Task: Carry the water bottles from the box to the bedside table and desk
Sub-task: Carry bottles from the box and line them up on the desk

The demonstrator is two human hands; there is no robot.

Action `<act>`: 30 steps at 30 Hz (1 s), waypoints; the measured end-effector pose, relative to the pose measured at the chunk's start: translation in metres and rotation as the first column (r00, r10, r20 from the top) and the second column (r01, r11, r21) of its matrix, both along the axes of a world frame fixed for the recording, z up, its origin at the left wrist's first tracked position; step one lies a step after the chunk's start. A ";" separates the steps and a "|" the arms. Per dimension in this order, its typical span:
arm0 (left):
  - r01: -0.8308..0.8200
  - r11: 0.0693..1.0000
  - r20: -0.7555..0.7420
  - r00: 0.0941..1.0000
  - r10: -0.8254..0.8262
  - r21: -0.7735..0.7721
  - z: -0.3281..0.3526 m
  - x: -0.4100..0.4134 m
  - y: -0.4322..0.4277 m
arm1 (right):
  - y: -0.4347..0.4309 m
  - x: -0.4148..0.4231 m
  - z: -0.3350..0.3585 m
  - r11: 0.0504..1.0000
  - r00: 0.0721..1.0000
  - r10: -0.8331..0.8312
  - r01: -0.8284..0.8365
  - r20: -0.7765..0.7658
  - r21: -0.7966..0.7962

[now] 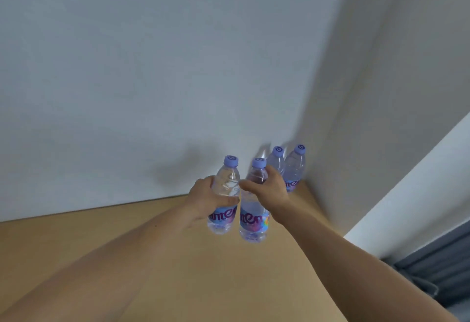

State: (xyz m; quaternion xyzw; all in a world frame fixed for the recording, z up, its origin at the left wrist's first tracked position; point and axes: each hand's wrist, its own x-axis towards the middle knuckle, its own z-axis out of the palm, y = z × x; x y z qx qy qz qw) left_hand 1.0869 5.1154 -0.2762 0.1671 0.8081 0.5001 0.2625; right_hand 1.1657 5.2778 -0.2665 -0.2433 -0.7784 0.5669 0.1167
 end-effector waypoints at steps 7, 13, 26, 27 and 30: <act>-0.162 0.987 -0.019 0.987 0.162 0.001 -0.039 -0.032 0.030 | 0.041 -0.057 -0.037 0.976 0.984 0.176 -0.172 -0.018 0.134; -0.242 0.969 -0.070 0.967 0.245 0.046 -0.058 -0.041 0.040 | 0.052 -0.077 -0.062 0.972 0.985 0.169 -0.162 -0.024 0.172; -0.198 0.970 -0.131 0.967 0.216 0.138 -0.088 -0.050 0.043 | 0.066 -0.077 -0.033 0.704 0.957 0.175 -0.287 0.233 0.649; -0.195 0.973 -0.140 0.967 0.212 0.127 -0.088 -0.051 0.043 | 0.064 -0.077 -0.029 0.682 0.955 0.156 -0.288 0.252 0.672; -0.220 0.971 -0.146 0.962 0.232 0.097 -0.090 -0.055 0.043 | 0.062 -0.077 -0.024 0.675 0.960 0.151 -0.275 0.237 0.684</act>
